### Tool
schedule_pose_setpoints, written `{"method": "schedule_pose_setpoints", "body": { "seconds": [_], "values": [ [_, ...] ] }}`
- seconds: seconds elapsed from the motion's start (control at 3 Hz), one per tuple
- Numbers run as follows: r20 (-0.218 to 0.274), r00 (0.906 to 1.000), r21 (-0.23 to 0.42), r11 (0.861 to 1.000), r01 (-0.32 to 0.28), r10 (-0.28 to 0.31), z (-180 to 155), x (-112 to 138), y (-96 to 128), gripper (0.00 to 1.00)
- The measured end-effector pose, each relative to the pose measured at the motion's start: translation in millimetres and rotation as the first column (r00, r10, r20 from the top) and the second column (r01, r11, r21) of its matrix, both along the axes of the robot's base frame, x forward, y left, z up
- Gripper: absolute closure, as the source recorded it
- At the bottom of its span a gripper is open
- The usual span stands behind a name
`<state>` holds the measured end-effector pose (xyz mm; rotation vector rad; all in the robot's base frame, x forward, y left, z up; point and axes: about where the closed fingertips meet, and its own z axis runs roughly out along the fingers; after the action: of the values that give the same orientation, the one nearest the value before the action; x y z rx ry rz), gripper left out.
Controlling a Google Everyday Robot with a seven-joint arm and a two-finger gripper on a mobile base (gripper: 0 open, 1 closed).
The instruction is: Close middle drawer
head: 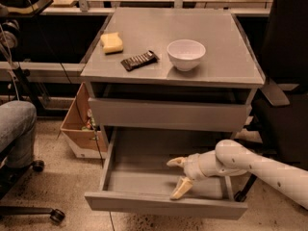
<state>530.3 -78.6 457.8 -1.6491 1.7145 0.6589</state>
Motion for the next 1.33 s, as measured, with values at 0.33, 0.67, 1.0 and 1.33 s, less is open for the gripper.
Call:
{"method": "schedule_pose_setpoints", "body": {
  "seconds": [0.33,0.67,1.0,1.33],
  "values": [
    [0.007,1.0,0.004,1.0,-0.003,0.003,4.8,2.3,1.9,0.61],
    [0.024,0.9997,0.02,1.0,-0.011,0.01,11.2,4.4,6.6,0.48],
    [0.025,0.9996,0.022,1.0,-0.012,0.012,12.1,4.6,7.3,0.25],
    [-0.003,0.9997,0.02,1.0,-0.024,0.024,12.3,-4.3,9.3,0.03]
  ]
}}
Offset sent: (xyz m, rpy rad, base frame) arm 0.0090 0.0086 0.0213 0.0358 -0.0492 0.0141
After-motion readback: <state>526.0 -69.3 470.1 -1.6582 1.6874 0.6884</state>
